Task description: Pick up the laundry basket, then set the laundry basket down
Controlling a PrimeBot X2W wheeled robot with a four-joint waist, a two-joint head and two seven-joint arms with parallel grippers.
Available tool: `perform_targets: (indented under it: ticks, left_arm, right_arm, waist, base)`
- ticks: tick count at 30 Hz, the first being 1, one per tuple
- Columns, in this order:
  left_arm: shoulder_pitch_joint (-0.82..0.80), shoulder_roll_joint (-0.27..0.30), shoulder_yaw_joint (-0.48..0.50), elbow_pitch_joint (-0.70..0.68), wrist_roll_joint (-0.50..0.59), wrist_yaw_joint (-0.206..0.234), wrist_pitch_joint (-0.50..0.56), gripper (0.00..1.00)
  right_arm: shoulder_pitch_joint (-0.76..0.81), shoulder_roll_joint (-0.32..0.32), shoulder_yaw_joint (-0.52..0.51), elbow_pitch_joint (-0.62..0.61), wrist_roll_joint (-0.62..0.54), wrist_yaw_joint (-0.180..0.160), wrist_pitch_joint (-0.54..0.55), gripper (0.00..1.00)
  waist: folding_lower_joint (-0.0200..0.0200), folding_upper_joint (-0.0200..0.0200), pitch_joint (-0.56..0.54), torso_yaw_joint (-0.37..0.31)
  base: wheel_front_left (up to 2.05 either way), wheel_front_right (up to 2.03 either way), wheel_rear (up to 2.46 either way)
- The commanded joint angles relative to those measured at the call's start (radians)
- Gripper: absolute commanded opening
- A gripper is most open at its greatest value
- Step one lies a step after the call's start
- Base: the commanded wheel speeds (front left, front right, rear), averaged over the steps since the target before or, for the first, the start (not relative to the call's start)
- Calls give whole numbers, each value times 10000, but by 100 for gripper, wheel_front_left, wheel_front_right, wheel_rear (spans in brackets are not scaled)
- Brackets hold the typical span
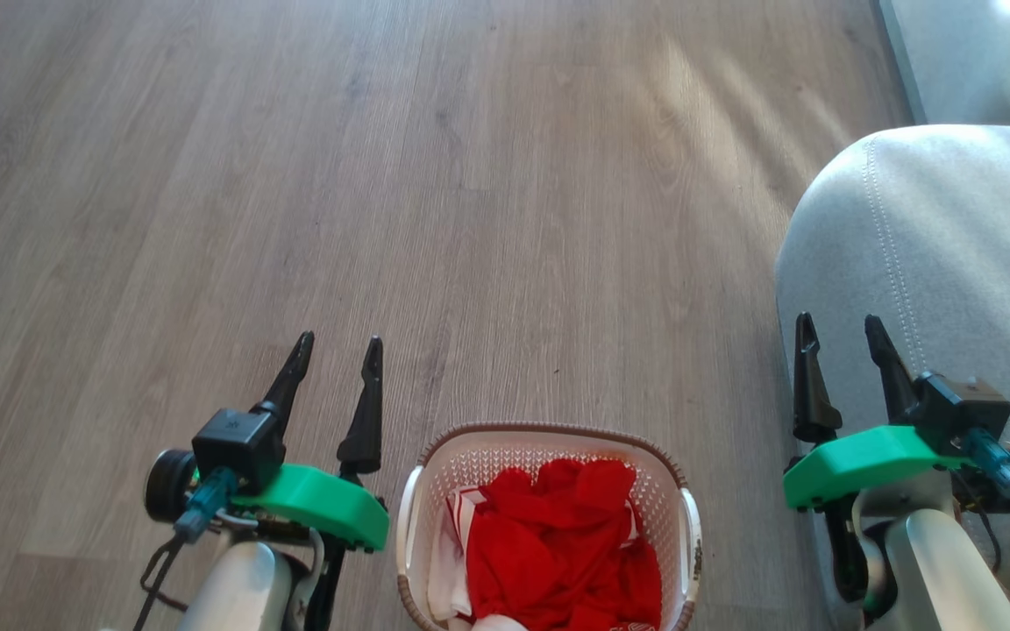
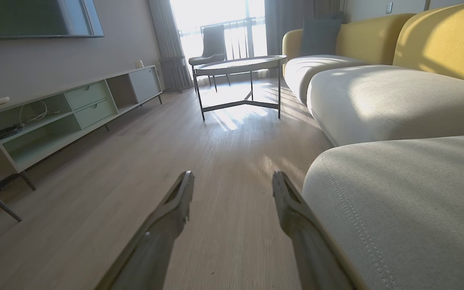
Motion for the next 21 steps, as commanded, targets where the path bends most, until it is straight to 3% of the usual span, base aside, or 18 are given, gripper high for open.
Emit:
perform_targets:
  ticks: [1,13,14,21]
  left_arm:
    - [-233,-12,404,-287,-83,-18,-51,100]
    - [-186,-12,459,-324,-193,31,-51,100]
    - [22,0,44,-8,-192,8,0,0]
    - [222,25,61,410,-665,-15,80,0]
  right_arm:
    - [-245,64,260,-274,-38,67,-120,100]
    - [-206,64,374,-180,-79,67,-120,100]
    - [5,0,132,121,0,0,0,0]
    - [161,-1,154,566,433,2,124,0]
  waist:
    - [0,-1,-25,-9]
    - [0,-1,-15,-44]
    - [0,-1,-14,-45]
    - [0,-1,-11,-90]
  base:
    - [0,0,0]
    - [0,0,0]
    - [0,0,0]
    - [0,0,0]
